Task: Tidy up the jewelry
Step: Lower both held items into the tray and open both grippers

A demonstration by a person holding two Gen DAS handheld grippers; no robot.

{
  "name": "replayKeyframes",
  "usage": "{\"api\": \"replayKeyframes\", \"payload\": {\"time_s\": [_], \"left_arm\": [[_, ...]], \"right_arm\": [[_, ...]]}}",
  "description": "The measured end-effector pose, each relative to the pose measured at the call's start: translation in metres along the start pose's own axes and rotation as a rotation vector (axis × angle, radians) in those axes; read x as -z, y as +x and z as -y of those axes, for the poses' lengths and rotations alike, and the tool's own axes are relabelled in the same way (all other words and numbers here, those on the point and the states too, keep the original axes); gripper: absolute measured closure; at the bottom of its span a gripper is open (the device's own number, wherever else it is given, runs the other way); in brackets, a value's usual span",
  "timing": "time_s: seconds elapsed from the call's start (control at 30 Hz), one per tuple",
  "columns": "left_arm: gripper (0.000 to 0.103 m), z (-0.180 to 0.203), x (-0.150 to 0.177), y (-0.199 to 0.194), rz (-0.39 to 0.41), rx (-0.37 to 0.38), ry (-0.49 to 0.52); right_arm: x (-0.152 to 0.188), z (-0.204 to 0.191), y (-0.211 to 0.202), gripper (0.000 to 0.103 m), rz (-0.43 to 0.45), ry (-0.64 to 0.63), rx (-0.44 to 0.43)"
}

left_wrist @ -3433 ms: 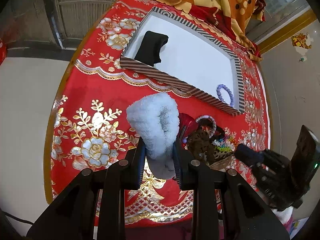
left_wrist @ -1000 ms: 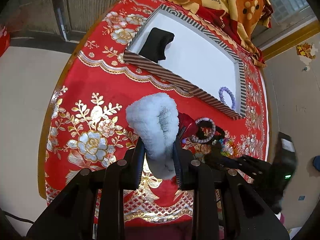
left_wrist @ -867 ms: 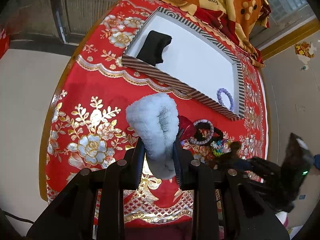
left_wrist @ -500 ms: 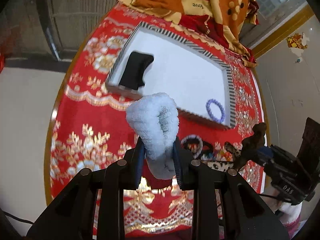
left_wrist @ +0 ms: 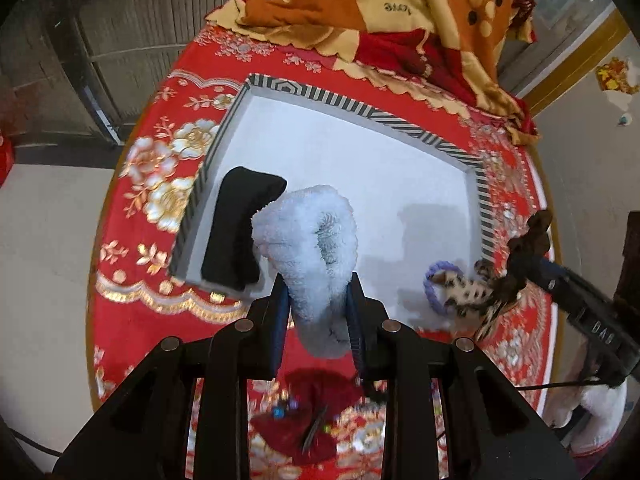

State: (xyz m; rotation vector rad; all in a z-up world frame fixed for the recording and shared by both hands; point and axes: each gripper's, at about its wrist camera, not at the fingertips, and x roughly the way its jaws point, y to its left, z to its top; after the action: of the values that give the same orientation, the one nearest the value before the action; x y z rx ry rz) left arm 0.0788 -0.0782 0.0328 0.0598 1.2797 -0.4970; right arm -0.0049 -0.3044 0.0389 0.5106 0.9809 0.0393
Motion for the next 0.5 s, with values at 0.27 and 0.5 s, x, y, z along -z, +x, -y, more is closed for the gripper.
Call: {"api": "replayKeyframes", "payload": {"time_s": [0.27, 0.5], "left_arm": [[0.079, 0.003, -0.024, 0.05, -0.064, -0.089, -0.013], [0.079, 0.004, -0.028, 0.072, -0.104, -0.116, -0.015]], "right_arm": [[-0.029, 0.045, 0.058, 0.081, -0.087, 0.065, 0.042], [-0.034, 0.064, 0.084, 0.081, -0.122, 0.082, 0.092]]}}
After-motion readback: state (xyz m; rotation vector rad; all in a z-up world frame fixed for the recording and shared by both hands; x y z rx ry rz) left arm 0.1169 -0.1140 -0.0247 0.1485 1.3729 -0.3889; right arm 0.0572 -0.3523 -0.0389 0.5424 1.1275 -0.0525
